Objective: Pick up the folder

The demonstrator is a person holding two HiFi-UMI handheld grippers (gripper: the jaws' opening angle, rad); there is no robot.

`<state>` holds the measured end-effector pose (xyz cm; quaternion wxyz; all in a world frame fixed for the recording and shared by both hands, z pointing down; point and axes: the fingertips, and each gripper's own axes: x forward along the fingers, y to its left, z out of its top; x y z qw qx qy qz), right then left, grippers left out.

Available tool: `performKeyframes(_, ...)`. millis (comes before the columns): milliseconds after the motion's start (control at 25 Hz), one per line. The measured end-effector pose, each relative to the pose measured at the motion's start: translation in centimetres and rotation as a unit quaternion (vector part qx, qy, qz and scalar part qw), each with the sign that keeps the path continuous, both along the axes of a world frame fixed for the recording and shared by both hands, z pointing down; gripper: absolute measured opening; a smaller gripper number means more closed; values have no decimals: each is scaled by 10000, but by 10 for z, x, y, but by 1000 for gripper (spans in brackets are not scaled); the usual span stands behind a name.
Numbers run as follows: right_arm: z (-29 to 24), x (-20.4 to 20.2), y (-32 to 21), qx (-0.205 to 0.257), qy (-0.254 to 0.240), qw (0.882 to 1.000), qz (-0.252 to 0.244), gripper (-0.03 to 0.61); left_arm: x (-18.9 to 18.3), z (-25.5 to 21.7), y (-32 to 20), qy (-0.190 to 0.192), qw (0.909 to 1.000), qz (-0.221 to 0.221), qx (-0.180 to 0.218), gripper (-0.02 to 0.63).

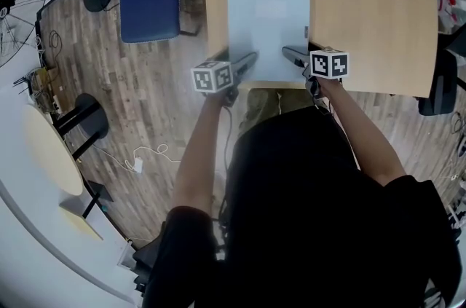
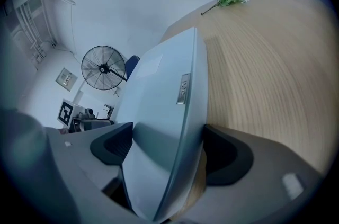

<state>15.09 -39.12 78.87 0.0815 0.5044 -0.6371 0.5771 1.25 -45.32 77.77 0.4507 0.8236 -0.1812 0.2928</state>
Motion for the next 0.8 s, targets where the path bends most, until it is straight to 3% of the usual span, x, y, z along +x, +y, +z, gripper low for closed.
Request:
performKeyframes(480, -67, -19, 5, 946, 490, 9928, -541, 414, -28, -60, 24, 471, 9957, -585, 540, 410)
performKeyframes(800, -150, -53, -7, 1759, 861, 9747, -1081, 416, -65, -139, 26, 733, 9823, -973, 1420, 410)
